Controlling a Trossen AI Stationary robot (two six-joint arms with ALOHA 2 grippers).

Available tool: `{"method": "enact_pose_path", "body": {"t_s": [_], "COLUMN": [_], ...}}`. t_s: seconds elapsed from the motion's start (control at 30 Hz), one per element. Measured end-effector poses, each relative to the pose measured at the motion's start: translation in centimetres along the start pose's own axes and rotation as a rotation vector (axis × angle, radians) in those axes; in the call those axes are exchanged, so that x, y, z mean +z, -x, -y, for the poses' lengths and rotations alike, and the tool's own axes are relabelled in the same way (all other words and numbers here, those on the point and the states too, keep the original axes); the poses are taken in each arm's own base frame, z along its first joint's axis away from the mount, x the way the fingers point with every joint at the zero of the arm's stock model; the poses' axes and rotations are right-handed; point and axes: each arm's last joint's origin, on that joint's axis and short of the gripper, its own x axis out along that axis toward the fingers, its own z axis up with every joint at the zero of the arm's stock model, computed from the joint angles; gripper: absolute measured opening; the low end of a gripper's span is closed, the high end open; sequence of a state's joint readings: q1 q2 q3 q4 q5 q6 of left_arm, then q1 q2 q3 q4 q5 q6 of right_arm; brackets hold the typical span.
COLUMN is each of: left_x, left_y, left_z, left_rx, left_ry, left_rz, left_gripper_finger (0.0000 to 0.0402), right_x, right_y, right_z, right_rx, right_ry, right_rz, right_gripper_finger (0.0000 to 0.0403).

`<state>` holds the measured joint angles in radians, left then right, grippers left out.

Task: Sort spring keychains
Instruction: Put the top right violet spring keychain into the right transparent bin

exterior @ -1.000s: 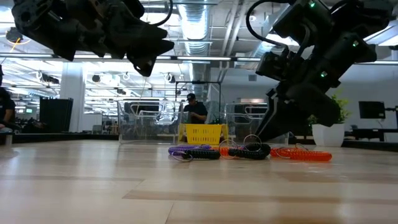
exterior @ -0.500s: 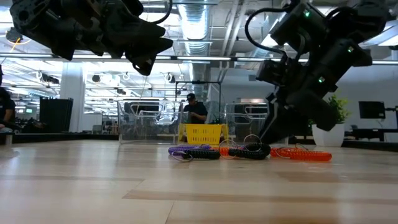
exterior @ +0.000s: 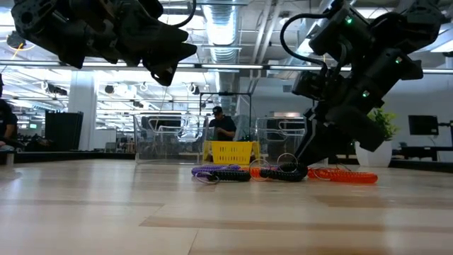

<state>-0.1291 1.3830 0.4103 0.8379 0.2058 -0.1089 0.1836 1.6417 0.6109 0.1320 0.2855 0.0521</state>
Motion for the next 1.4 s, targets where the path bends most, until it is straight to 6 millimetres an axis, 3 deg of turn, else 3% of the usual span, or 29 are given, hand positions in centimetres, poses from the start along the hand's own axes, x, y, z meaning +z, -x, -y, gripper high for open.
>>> {"method": "enact_pose_path", "body": {"t_s": [0.47,0.83,0.97,1.2,1.4], "left_x": [0.0,0.0,0.0,0.0,0.0], "left_y": [0.0,0.0,0.0,0.0,0.0], "left_z": [0.0,0.0,0.0,0.0,0.0], "left_rx": [0.000,0.003,0.004,0.004,0.004], "left_ry": [0.000,0.000,0.000,-0.001,-0.001], "left_rz": [0.000,0.001,0.001,0.001,0.001], "left_gripper_finger": [0.0122,0.0122,0.0122,0.0122,0.0122], "right_x": [0.2,-0.2,0.1,0.1,0.1], "right_y": [-0.1,-3.7,-3.6,-2.8,-2.8], "right_z": [0.1,0.4,0.5,0.6,0.6], "right_rx": [0.040,0.022,0.085,0.117,0.116], "right_ry": [0.053,0.087,0.078,0.078,0.070], "right_rz": [0.022,-0.007,-0.004,-0.032,-0.030], "right_gripper_finger": [0.0109,0.0108,0.0088,0.0016,0.0028]}}
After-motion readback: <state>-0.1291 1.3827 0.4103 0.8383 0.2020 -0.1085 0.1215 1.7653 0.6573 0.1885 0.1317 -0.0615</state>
